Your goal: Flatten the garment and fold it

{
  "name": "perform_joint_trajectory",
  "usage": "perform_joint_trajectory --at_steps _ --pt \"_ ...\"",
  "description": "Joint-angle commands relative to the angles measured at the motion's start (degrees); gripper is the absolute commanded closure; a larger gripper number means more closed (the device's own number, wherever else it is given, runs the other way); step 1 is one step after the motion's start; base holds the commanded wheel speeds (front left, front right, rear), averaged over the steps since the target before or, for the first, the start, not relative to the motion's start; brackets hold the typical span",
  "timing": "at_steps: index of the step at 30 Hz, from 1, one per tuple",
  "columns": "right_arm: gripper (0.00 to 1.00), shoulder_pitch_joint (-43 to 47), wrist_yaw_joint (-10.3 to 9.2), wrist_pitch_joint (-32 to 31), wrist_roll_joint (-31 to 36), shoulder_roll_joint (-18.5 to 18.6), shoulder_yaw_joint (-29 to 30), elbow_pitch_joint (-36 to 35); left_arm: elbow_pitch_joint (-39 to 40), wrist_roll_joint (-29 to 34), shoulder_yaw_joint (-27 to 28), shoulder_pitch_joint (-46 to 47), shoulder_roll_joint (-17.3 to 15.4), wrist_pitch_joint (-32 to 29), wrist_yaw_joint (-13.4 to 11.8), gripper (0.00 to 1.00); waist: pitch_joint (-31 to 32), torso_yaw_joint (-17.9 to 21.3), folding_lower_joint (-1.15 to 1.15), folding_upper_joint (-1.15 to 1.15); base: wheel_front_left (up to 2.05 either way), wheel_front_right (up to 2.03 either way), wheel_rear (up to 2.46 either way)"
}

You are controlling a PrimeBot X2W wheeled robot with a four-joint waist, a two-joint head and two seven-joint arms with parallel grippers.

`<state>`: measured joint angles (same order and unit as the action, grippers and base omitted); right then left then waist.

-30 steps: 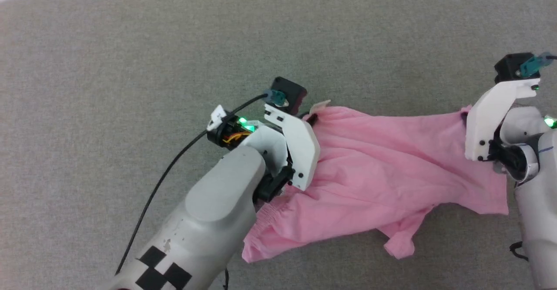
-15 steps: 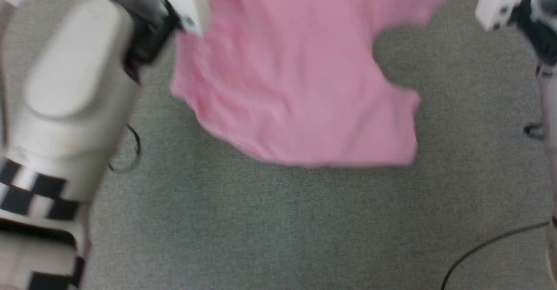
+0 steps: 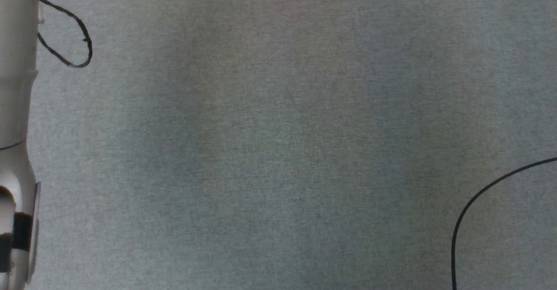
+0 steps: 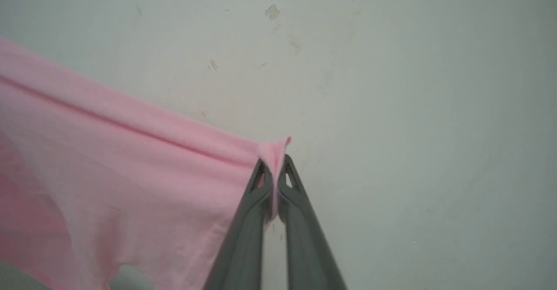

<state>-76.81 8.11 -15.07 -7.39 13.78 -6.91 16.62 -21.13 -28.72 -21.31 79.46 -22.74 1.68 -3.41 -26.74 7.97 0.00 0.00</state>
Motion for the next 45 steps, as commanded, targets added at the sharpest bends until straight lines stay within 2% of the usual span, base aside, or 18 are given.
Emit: perform_joint_trajectory --at_steps 1,7,13,16,23,28,34,37,40,45 --pt "1.00 0.15 -0.62 0.14 0.93 2.04 0.75 0.16 -0.32 -0.46 1.46 -0.07 -1.04 0.50 -1.36 1.00 0.14 -0.72 0.00 0.00 0.00 0.00 0.00" --pt "1.00 8.65 -0.62 -1.63 -2.34 5.10 -4.90 -1.90 -0.60 -2.02 -2.03 -9.25 -0.34 -0.75 1.31 1.00 2.01 -2.34 0.00 0.00 0.00 0.00 0.00" --pt "1.00 25.72 -0.62 -7.91 -8.83 10.47 -10.19 -7.65 1.55 -4.11 -7.50 -26.15 -0.66 -3.63 3.79 1.00 6.94 -3.54 0.00 0.00 0.00 0.00 0.00" --pt "1.00 36.19 -0.62 -12.44 -11.85 12.18 -9.96 -11.60 5.27 -6.75 -9.97 -36.45 -1.61 -7.37 4.24 1.00 10.49 -3.78 0.00 0.00 0.00 0.00 0.00" --pt "1.00 60.07 -0.62 -25.16 -15.07 13.66 -3.89 -22.51 19.66 -13.36 -13.62 -60.30 -6.18 -15.68 0.54 1.00 17.20 -4.43 0.00 0.00 0.00 0.00 0.00" --pt "1.00 75.04 -0.62 -33.69 -15.50 13.90 0.29 -31.26 28.77 -16.66 -15.71 -71.44 -8.53 -19.46 -2.53 1.00 19.15 -5.15 0.00 0.00 0.00 0.00 0.00" --pt "1.00 88.81 -0.62 -42.40 -14.61 9.66 7.39 -39.48 35.89 -17.29 -16.01 -78.77 -9.72 -19.60 -7.17 1.00 19.97 -6.04 0.00 0.00 0.00 0.00 0.00" --pt "1.00 90.39 -0.62 -42.56 -14.19 8.38 9.03 -43.15 38.52 -17.48 -15.12 -80.47 -8.84 -17.40 -8.58 1.00 19.65 -6.48 0.00 0.00 0.00 0.00 0.00" --pt "1.00 87.69 -0.62 -38.83 -13.40 8.50 9.10 -44.79 39.22 -16.62 -13.95 -79.67 -6.47 -14.52 -10.30 1.00 18.97 -7.45 0.00 0.00 0.00 0.00 0.00" --pt "1.00 78.40 -0.62 -31.12 -12.13 10.95 6.24 -41.37 36.42 -15.46 -12.39 -73.48 -0.57 -9.95 -10.90 1.00 17.11 -9.44 0.00 0.00 0.00 0.00 0.00"
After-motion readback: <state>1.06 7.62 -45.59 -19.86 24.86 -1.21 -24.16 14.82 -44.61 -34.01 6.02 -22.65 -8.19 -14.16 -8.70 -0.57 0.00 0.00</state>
